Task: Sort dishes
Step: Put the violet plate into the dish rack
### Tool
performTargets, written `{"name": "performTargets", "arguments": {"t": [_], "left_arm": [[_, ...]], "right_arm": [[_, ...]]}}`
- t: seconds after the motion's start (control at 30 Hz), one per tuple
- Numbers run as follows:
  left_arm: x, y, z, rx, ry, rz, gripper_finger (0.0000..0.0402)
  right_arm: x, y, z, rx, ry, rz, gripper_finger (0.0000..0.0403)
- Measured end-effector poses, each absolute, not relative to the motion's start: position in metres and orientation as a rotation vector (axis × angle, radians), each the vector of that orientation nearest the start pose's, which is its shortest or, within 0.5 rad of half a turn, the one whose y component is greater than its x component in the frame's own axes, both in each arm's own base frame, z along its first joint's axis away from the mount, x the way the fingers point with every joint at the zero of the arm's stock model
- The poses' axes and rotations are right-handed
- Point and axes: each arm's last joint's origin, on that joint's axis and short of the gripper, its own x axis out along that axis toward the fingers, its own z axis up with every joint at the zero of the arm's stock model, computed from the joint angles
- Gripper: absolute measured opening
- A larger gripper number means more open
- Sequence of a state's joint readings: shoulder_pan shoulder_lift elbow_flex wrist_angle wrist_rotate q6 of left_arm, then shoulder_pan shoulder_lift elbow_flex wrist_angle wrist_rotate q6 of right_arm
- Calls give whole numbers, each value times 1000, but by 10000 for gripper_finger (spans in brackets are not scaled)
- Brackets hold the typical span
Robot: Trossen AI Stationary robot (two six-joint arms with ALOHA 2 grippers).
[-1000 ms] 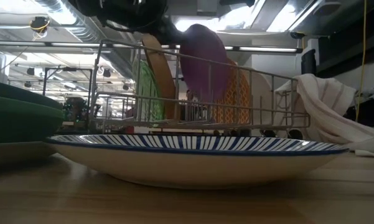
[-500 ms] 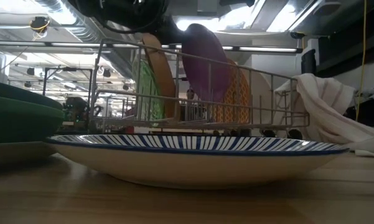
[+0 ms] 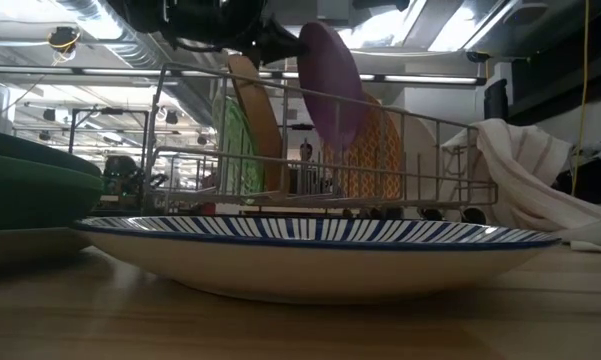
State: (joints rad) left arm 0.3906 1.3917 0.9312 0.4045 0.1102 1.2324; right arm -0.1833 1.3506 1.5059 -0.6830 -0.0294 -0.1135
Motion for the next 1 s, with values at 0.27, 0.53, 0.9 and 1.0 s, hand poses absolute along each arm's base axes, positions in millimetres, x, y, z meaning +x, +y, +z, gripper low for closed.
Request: {"name": "performTargets", "arguments": {"t": [0.27,0.53,0.9,1.0], "left_arm": [[299,132,285,1195,277,192,1],[304,141,272,1175,310,172,3],[306,136,270,1174,339,184,43],[307,135,270,1174,343,189,61]], "right_arm": [[274,-50,410,-54,532,-120,191],[274,-50,410,-55,532,-120,191],[274,-50,410,-54,532,-120,191],[274,-50,410,-54,532,-120,191]]}}
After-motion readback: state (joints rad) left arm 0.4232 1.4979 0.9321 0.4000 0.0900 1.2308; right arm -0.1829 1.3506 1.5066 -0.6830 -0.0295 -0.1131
